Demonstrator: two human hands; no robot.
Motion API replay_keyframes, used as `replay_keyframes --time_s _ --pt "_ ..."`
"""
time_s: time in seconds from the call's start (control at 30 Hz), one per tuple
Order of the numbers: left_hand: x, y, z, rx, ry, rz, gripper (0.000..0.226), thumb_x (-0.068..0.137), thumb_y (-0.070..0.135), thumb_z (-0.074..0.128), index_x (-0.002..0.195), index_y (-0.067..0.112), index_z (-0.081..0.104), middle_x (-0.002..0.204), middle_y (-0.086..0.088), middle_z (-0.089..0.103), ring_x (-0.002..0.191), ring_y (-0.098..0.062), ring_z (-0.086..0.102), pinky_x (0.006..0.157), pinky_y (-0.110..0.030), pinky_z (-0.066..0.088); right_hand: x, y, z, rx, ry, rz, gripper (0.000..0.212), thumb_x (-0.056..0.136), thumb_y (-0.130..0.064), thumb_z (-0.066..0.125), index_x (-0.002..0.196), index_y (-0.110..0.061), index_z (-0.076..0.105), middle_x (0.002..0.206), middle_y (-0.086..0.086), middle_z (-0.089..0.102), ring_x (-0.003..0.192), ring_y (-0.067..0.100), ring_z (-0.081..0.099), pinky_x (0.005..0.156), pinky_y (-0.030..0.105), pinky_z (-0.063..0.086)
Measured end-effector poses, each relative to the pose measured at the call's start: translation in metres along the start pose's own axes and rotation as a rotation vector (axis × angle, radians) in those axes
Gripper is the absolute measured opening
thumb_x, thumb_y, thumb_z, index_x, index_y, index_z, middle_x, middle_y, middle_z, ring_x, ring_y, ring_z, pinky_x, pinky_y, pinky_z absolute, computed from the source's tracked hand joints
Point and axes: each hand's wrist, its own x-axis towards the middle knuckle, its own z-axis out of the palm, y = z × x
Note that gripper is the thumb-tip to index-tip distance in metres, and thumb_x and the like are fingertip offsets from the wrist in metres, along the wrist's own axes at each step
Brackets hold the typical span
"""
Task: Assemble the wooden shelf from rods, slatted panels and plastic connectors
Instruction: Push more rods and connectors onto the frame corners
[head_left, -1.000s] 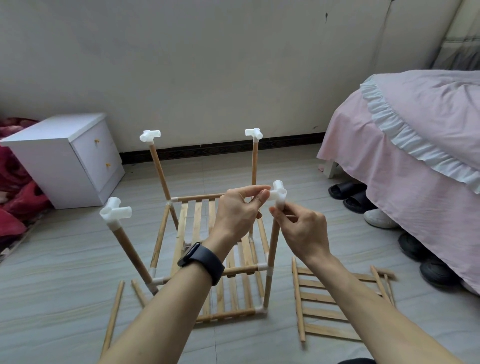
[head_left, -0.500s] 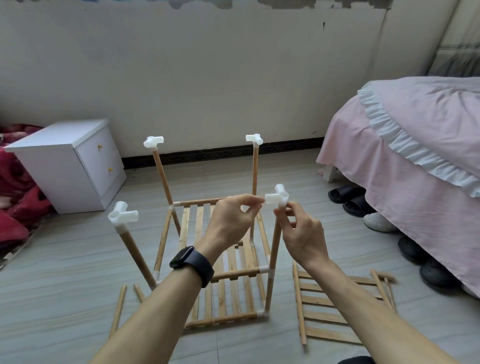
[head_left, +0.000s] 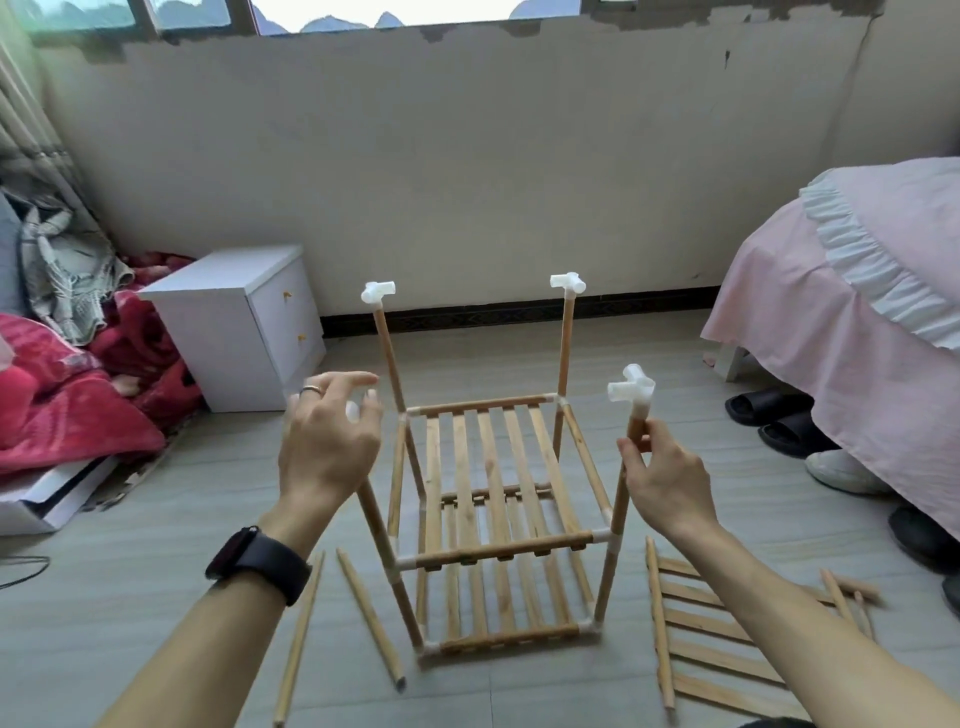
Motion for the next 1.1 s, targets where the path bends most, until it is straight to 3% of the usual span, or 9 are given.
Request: replay_keyframes --time_s 0.13,0.23,0.43,0.57,0.67,0.73,0.83,0.97,1.1 --pt "-0.008 -0.01 -0.004 -0.473 -0.24 -0.23 0.028 0.11 0.037 0.034 0.112 0.03 0.061 0.113 -0.008 0.067 0.088 -0.02 0.069 0.076 -0.032 0.051 0.01 -0.004 0.012 0.021 0.014 0.036 0.017 0.105 -0.032 0.049 0.106 -0.016 0.055 0.077 0.003 0.064 0.066 0.022 0.067 0.064 0.044 0.058" --pt "-0.014 0.002 0.0 -0.537 -0.263 -0.217 0.029 0.11 0.036 0.034 0.111 0.029 0.061 0.112 -0.009 0.066 0.085 -0.019 0.071 0.074 -0.033 0.056 0.022 -0.004 0.016 0.035 0.013 0.111 0.026 0.107 -0.036 0.045 0.11 -0.013 0.057 0.083 0.007 0.067 0.075 0.027 0.069 0.071 0.046 0.057" --pt "-0.038 0.036 0.017 -0.653 -0.507 -0.178 0.033 0.107 0.05 0.021 0.133 0.045 0.04 0.113 -0.008 0.064 0.095 -0.016 0.069 0.077 -0.027 0.054 -0.003 -0.011 0.036 0.259 0.054 0.272 0.044 0.1 -0.029 0.056 0.138 -0.011 0.043 0.141 0.015 0.039 0.105 0.017 0.052 0.082 0.041 0.051" --pt "-0.048 0.069 0.027 -0.609 -0.795 -0.024 0.049 0.102 0.059 0.018 0.149 0.045 0.024 0.15 -0.011 0.045 0.131 -0.017 0.049 0.11 -0.04 0.041 -0.086 -0.021 0.061 0.35 -0.333 0.045 0.068 0.076 -0.035 0.064 0.14 -0.024 0.047 0.137 -0.006 0.044 0.127 0.018 0.049 0.099 0.038 0.047" --pt "-0.044 0.08 0.028 -0.515 -0.896 0.133 0.058 0.1 0.067 0.017 0.156 0.052 0.009 0.168 -0.001 0.015 0.146 -0.018 0.026 0.118 -0.042 0.018 -0.127 -0.015 0.079 0.171 -0.577 -0.162 0.079 0.073 -0.068 0.064 0.143 -0.034 0.046 0.14 -0.02 0.037 0.135 0.007 0.035 0.113 0.034 0.031" --pt "-0.033 0.072 0.024 -0.499 -0.793 0.181 0.055 0.102 0.063 0.023 0.155 0.054 0.012 0.167 -0.003 0.02 0.143 -0.02 0.037 0.116 -0.045 0.028 -0.13 -0.006 0.083 0.016 -0.55 -0.149 0.074 0.078 -0.08 0.056 0.135 -0.031 0.055 0.138 -0.016 0.042 0.134 0.009 0.037 0.114 0.035 0.035" --pt "-0.016 0.039 0.016 -0.397 -0.368 0.088 0.049 0.106 0.043 0.043 0.153 0.033 0.036 0.151 -0.011 0.041 0.121 -0.011 0.051 0.104 -0.043 0.047 -0.128 0.005 0.086 -0.144 -0.407 -0.161 0.048 0.096 -0.064 0.047 0.123 -0.026 0.06 0.141 -0.004 0.049 0.134 0.018 0.044 0.111 0.04 0.044" --pt "-0.017 -0.027 0.009 0.08 0.269 0.217 0.059 0.088 0.028 0.065 0.14 0.008 0.047 0.148 -0.02 0.033 0.134 -0.03 0.036 0.107 -0.039 0.04 -0.116 0.023 0.084 0.001 -0.312 0.105 0.052 0.097 -0.063 0.035 0.124 -0.021 0.05 0.121 0.001 0.053 0.103 0.018 0.056 0.08 0.032 0.047" --pt "-0.036 -0.07 0.024 -0.082 0.126 -0.077 0.095 0.082 0.027 0.082 0.154 0.014 0.022 0.154 -0.018 0.024 0.14 -0.034 0.031 0.114 -0.048 0.036 -0.083 0.05 0.084 -0.015 -0.317 0.3 0.046 0.103 -0.05 0.043 0.122 -0.008 0.046 0.099 0.004 0.059 0.112 0.041 0.059 0.082 0.045 0.043"
